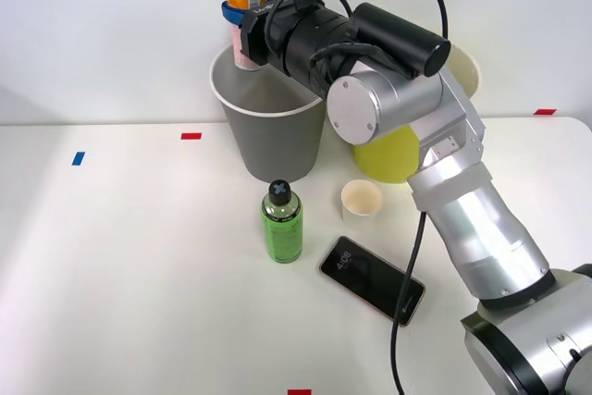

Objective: Put cans in the gray bin, plastic bottles in the light green bin

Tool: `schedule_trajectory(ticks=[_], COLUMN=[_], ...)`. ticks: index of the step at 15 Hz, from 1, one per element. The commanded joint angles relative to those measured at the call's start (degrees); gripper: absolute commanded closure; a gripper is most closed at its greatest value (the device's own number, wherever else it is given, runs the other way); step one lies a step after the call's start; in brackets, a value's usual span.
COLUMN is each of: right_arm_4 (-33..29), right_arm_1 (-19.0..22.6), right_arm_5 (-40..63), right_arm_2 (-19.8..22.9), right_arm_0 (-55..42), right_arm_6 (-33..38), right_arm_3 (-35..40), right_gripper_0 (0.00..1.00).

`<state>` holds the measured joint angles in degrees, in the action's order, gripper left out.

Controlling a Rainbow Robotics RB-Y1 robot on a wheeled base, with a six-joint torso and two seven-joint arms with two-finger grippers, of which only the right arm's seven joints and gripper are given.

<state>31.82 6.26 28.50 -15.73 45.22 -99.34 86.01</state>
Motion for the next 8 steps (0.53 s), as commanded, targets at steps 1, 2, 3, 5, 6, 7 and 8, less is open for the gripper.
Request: schedule_trajectory(ticks=[1, 2, 3, 5, 6, 7, 8], right_arm_4=[-1.6, -2.1, -2.6, -3.4, -3.9, -4.2, -4.6], right_arm_1=[-1.3, -2.1, -2.6, -3.0, -3.0, -3.0, -3.0], right_arm_5=[-1.3, -1.9, -2.0, -2.8, -2.8, -2.8, -3.3], right_arm_2=[0.0, 0.0, 0.1, 0.2, 0.2, 0.2, 0.4], right_arm_0=[1.1, 1.7, 2.6, 3.5, 4.3, 5.0, 5.3], right_arm_6=[-1.2, -1.5, -1.7, -2.2, -2.4, -2.5, -2.6], right_arm_3=[-3.2, -4.8, -6.6, -8.7, -9.7, -10.5, -11.0], right_gripper_0=[1.0, 1.0, 1.0, 1.0, 1.0, 1.0, 1.0])
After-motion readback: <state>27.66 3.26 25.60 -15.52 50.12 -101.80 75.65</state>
